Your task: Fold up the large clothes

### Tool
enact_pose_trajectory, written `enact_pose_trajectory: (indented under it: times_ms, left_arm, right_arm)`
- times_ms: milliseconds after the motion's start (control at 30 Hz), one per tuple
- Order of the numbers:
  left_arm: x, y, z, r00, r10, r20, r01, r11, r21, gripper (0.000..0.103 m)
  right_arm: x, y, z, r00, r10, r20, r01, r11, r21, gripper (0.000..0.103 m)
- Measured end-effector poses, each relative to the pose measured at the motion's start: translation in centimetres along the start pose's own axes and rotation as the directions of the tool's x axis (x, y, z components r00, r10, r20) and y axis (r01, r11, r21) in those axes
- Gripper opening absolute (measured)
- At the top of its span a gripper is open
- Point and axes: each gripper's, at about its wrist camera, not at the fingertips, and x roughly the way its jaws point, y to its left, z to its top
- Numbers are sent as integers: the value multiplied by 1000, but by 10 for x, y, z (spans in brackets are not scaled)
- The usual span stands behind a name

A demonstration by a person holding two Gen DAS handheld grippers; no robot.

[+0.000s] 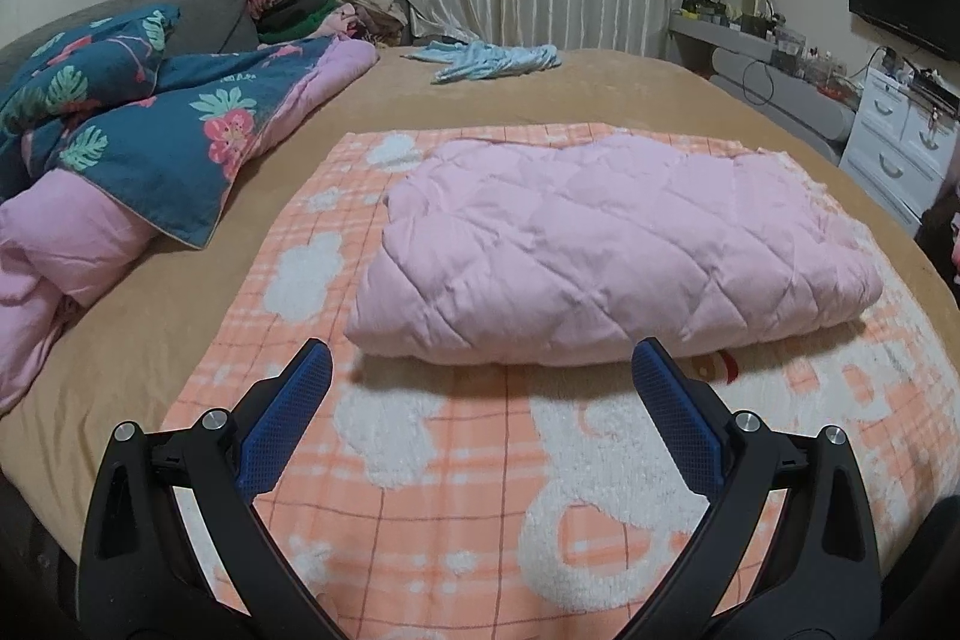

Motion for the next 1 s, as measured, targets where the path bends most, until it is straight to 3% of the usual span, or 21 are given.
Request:
enact_pose_trajectory:
  times_ms: [500, 700, 900, 1000]
  left_arm:
    - [40, -7, -25, 995, -20, -100, 17, 999, -35, 94]
    - [68, 0, -22, 987, -65, -148, 47, 991, -121, 94]
    - [99, 15, -13, 970, -155, -188, 100, 956, -275, 94]
    - [113, 28, -6, 961, -203, -187, 120, 918, -379, 94]
  right_arm:
    - [42, -5, -25, 996, -32, -86, 36, 998, 47, 99]
    - [73, -17, -24, 990, -37, -135, 55, 990, 132, 99]
    - [106, -27, -20, 980, -55, -191, 93, 976, 195, 99]
    - [116, -27, -17, 979, -55, -196, 96, 975, 202, 99]
